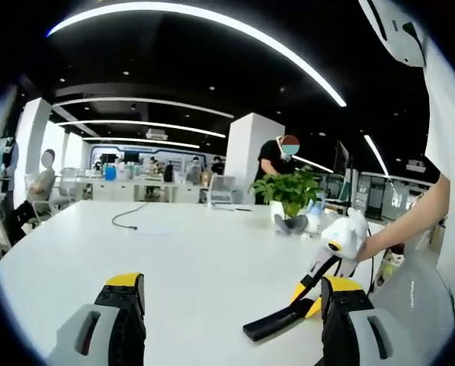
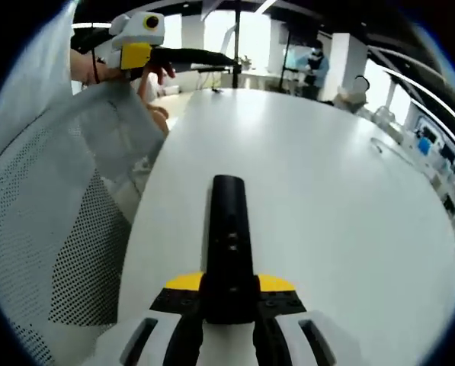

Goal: Press the specified remote control buttons in sequence, fully releasing each button before pressing the next.

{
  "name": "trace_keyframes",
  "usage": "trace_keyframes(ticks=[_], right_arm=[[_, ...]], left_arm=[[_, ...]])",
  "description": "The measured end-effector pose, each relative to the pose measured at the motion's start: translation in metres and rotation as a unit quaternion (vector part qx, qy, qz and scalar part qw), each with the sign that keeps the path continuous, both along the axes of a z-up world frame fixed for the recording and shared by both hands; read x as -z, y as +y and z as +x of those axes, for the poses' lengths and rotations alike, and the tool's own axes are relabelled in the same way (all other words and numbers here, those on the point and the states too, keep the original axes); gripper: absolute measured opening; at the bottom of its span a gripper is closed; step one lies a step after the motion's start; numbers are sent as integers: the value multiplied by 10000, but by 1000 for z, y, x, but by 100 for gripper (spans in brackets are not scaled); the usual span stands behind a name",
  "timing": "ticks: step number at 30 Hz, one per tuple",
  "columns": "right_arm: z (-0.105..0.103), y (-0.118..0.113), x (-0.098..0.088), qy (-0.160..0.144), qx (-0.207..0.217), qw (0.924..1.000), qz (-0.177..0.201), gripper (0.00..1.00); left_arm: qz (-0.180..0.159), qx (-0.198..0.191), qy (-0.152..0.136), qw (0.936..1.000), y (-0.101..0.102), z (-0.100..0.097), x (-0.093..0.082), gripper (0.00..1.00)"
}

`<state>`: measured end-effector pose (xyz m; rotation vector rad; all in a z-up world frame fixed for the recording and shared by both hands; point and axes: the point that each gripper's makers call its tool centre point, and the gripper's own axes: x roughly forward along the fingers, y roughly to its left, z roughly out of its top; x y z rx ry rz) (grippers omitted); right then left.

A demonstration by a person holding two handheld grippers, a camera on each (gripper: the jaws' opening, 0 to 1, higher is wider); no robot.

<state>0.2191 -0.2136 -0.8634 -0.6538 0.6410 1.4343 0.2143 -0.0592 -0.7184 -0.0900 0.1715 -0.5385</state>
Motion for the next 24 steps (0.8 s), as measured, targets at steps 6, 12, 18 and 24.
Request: trace_keyframes(ticks=[6,12,18,24], right_arm=[[1,1,-1,-23,58,9989,457,22],[3,5,-1,-51,19,9943,1066,26],[13,7,-2,7,164,9909,1339,37],[11,7,-2,-4,128,9891,1464,36]], left_arm=[[-153,-78,-69,9998,2,3,-4,100],[228,-102,-55,9997,3,3,5,100],[319,23,140,9994,-1,2,15,100],[179,-188,81,9996,6,6,11,100]])
